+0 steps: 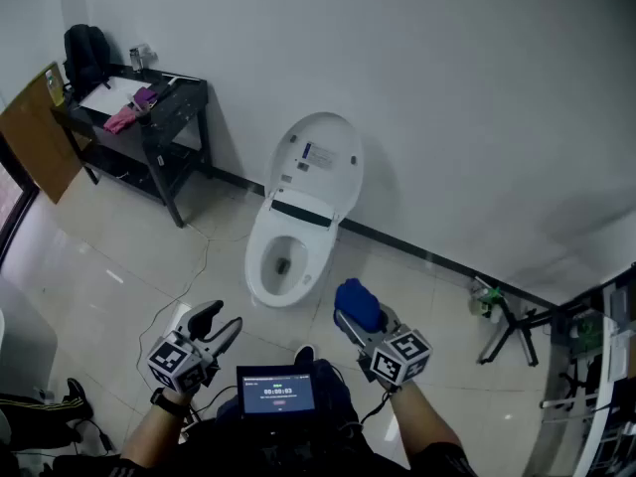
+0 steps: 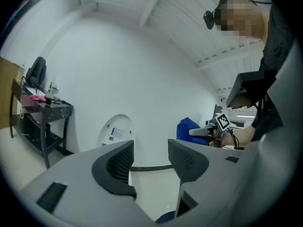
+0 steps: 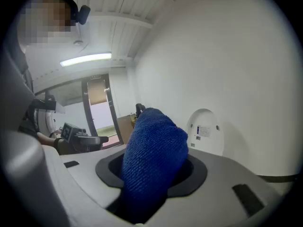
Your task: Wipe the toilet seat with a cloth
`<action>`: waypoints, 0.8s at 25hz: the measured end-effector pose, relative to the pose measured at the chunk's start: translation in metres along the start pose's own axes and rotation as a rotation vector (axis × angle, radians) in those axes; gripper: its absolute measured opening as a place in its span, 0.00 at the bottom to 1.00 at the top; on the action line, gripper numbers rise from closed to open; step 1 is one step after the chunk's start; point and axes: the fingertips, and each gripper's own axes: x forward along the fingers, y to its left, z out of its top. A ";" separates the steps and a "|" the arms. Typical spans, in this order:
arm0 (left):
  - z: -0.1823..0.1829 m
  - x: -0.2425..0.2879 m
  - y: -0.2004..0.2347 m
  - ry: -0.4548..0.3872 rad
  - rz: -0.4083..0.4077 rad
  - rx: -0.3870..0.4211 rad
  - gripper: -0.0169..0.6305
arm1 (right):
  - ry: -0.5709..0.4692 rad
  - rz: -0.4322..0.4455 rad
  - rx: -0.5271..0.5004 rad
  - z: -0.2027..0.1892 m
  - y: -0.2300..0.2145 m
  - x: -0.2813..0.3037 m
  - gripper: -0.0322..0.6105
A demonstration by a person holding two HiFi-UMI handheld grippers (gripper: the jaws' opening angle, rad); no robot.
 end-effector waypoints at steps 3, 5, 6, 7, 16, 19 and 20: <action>-0.011 0.028 0.032 0.021 -0.006 0.058 0.39 | 0.035 0.005 -0.038 -0.002 -0.030 0.034 0.37; -0.018 0.050 0.050 0.044 0.003 0.073 0.39 | 0.076 0.015 -0.076 -0.007 -0.054 0.060 0.37; -0.022 0.063 0.059 0.060 0.009 0.076 0.39 | 0.098 0.023 -0.093 -0.010 -0.067 0.074 0.37; -0.025 0.077 0.066 0.077 0.011 0.074 0.39 | 0.118 0.033 -0.104 -0.013 -0.081 0.089 0.37; -0.051 0.213 0.146 0.200 0.065 0.017 0.39 | 0.384 0.126 -0.258 -0.083 -0.237 0.257 0.37; -0.063 0.257 0.180 0.225 0.098 -0.015 0.39 | 0.482 0.172 -0.312 -0.114 -0.275 0.312 0.37; -0.069 0.271 0.193 0.236 0.108 -0.024 0.39 | 0.514 0.189 -0.333 -0.128 -0.287 0.331 0.37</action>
